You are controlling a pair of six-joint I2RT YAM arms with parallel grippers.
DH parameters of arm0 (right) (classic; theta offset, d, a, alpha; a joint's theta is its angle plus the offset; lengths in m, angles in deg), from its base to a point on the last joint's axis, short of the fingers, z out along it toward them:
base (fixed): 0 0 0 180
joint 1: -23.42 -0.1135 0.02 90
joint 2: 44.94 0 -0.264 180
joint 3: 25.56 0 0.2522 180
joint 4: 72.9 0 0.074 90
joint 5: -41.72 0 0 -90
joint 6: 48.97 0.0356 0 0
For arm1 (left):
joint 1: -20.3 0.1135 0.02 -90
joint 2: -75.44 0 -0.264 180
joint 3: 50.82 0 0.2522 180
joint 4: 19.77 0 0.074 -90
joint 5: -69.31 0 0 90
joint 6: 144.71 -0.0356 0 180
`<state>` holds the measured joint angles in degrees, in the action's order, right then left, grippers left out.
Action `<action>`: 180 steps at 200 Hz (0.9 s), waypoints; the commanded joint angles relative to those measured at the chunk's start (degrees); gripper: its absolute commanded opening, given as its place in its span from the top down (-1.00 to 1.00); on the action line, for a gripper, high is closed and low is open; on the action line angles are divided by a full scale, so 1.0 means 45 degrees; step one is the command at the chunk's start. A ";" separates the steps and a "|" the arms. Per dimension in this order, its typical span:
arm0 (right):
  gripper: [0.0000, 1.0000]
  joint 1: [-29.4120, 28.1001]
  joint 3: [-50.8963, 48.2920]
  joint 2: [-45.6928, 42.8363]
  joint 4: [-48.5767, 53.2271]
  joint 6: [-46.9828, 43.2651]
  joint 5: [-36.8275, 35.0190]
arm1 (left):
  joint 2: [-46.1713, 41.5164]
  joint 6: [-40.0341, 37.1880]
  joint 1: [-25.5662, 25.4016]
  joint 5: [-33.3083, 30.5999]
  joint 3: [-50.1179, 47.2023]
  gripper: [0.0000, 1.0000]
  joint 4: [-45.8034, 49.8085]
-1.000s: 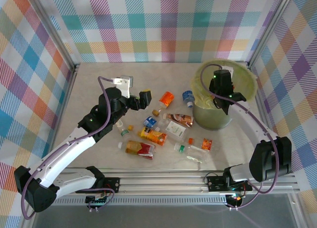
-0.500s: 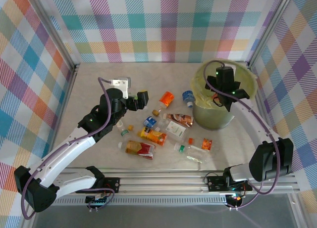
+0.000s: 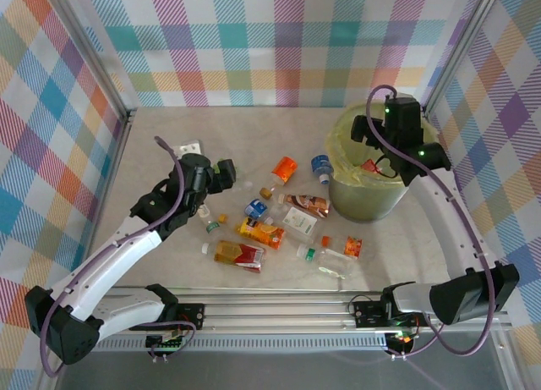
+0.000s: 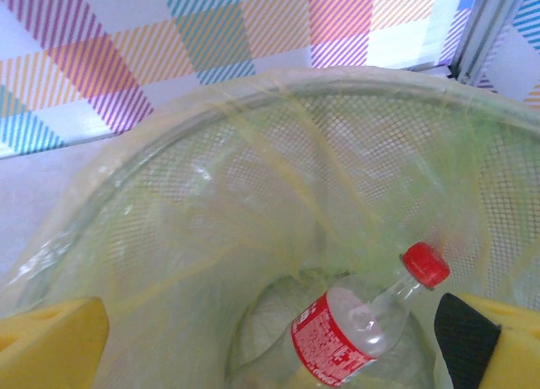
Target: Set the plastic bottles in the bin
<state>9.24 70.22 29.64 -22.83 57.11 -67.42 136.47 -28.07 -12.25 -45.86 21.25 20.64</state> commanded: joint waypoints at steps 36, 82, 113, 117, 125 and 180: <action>-0.99 -0.1362 0.1458 -0.0323 0.2304 0.0409 0.0522 | 0.0268 0.3130 0.2509 0.2487 -0.0954 -1.00 0.1445; -0.99 -0.1841 0.1539 -0.0363 0.2494 0.0637 0.0947 | 0.0804 0.4128 0.3849 0.4312 -0.1958 -1.00 0.1366; -0.99 -0.1948 0.1466 -0.0379 0.2496 0.0705 0.0980 | 0.1602 0.4009 0.4046 0.4672 -0.2050 -1.00 0.1674; -0.99 -0.1960 0.1462 -0.0373 0.2483 0.0705 0.1005 | 0.1692 0.4019 0.4069 0.4714 -0.2083 -1.00 0.1674; -0.99 -0.1986 0.1442 -0.0383 0.2487 0.0723 0.1025 | 0.1865 0.4005 0.4105 0.4805 -0.2184 -1.00 0.1648; -0.99 -0.2026 0.1364 -0.0427 0.2343 0.0762 0.1059 | 0.3161 0.3833 0.4400 0.5188 -0.2685 -1.00 0.0897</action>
<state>0.54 75.70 28.97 -12.51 59.73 -63.42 148.63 -10.72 6.32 -24.16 10.12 26.63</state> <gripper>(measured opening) 0.996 0.997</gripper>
